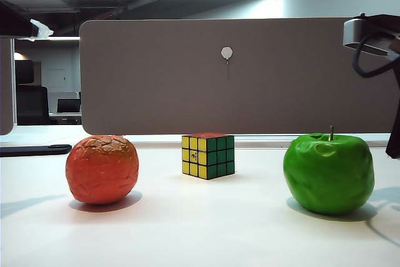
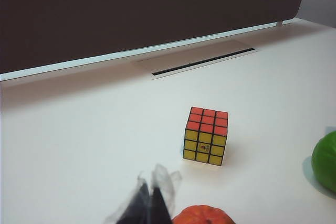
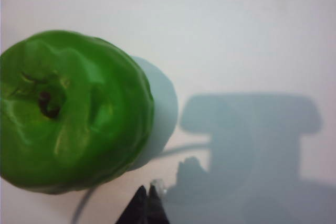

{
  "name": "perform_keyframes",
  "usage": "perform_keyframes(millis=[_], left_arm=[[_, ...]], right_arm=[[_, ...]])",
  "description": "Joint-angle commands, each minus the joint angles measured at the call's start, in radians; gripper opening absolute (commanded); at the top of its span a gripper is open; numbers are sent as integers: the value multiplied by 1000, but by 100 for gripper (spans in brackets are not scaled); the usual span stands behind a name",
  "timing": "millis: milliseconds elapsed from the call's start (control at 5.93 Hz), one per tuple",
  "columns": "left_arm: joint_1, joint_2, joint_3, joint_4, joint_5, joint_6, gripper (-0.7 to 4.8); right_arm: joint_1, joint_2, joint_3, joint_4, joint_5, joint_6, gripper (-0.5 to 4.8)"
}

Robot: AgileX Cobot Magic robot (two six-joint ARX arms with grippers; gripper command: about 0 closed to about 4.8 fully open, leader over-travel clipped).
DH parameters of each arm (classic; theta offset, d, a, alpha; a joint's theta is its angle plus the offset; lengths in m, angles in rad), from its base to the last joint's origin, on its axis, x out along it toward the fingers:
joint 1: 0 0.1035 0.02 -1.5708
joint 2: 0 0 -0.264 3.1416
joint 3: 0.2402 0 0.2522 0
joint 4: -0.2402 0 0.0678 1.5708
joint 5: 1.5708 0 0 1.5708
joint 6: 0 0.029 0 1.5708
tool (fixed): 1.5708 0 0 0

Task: Move all the fruits on the tabletop near the face of the Rubik's cube that has the color most similar to each fruit.

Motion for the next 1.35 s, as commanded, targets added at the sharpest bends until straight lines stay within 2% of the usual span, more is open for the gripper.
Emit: perform_keyframes(millis=[169,337,506,843,1348], left_arm=[[1,0,6,15,-14,1,-6],[1,0,6,15,-14,1,-6],[1,0,6,14,-14,1,-6],[1,0,5,11,-14,1,-6],[2,0,5,4,-22,1,-6]], right_arm=[[55,32,3,-8,-220,5,-1],[75,85,3,32,-215,5,-1],[82,184,4,52,-126,5,-1],[82,183,5,81,-34,5,-1],[82,184,5,198,-35,5,-1]])
